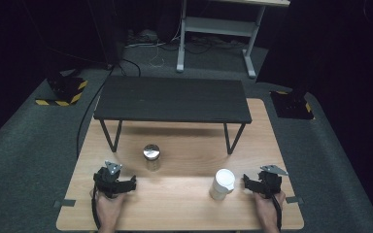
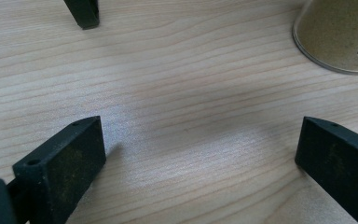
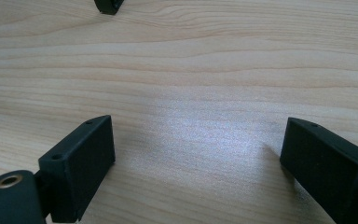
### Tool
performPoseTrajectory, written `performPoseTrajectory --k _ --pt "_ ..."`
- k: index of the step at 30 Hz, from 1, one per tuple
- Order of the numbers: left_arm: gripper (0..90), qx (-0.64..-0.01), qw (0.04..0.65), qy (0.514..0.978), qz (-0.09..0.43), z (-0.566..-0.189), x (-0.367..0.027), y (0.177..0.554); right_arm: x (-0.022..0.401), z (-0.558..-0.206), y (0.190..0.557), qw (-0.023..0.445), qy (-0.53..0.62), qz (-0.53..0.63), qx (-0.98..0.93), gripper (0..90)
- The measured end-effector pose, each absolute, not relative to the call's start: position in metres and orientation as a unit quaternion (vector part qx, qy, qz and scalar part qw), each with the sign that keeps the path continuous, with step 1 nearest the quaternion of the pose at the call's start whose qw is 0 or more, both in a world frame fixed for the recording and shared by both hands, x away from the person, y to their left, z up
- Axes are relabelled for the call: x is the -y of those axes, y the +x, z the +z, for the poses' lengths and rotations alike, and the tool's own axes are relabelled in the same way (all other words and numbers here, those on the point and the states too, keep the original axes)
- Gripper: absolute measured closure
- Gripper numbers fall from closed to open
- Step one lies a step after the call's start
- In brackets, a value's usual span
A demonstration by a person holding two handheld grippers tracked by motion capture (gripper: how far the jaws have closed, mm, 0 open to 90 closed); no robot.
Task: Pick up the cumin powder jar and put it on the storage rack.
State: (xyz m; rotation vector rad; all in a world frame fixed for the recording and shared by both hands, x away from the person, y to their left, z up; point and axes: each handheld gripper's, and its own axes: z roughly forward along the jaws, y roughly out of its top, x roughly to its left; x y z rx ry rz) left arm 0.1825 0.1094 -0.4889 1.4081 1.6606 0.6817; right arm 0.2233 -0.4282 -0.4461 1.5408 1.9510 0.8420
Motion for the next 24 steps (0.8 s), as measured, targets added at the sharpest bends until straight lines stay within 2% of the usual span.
performPoseTrajectory --k 24 --pt "0.3 -0.662 0.420 0.560 0.268 -0.4891 -0.1074 0.1822 0.4279 -0.4455 0.2265 0.253 0.567 0.309 -0.720 8.0"
